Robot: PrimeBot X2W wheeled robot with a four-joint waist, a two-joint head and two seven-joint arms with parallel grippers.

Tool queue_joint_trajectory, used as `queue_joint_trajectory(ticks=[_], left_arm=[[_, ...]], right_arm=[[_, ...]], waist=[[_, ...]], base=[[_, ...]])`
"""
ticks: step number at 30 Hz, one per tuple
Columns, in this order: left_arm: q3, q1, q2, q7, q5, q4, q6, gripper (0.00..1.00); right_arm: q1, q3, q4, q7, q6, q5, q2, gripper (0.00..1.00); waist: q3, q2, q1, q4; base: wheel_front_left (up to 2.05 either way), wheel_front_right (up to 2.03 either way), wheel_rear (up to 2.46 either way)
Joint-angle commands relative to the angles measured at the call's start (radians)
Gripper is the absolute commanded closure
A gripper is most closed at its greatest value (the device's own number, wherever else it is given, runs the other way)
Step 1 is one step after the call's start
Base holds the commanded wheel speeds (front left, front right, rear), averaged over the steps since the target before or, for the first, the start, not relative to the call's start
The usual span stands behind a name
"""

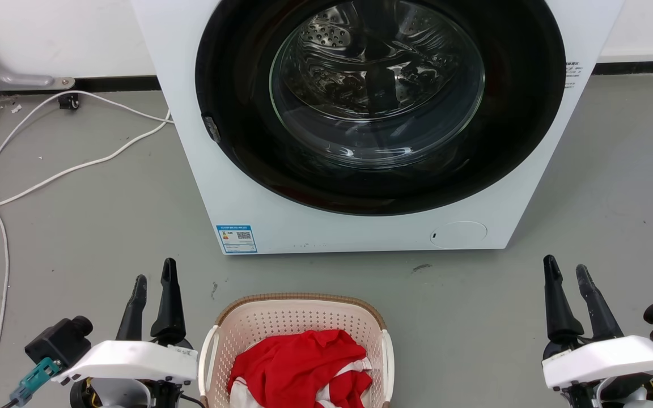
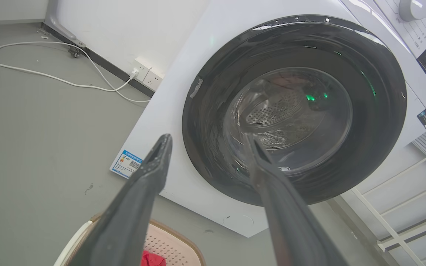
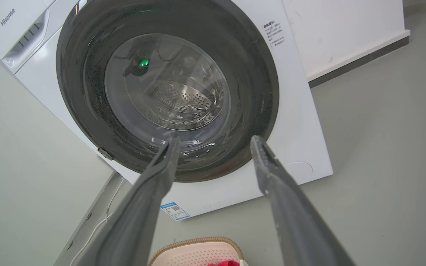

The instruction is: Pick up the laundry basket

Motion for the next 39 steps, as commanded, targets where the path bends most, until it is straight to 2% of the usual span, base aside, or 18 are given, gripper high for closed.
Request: queue_joint_trajectory(ticks=[1, 17, 39], left_arm=[[0.0, 0.002, 0.004, -0.01, 0.033, -0.017, 0.001, 0.0], [-0.013, 0.02, 0.005, -0.052, 0.226, -0.012, 0.01, 0.0], [-0.011, 0.042, 0.005, -0.099, 0.425, -0.026, 0.026, 0.0]], right_arm=[[0.001, 0.003, -0.016, -0.01, 0.0, -0.038, -0.004, 0.0], [0.019, 0.011, -0.012, -0.053, 0.0, -0.241, -0.004, 0.0], [0.04, 0.016, -0.028, -0.099, 0.0, -0.426, -0.005, 0.0]], waist=[[0.0, 0.0, 0.0, 0.0], [-0.001, 0.0, 0.0, -0.002], [-0.008, 0.0, 0.0, -0.001]], base=[[0.0, 0.0, 0.0], [0.0, 0.0, 0.0], [0.0, 0.0, 0.0]])
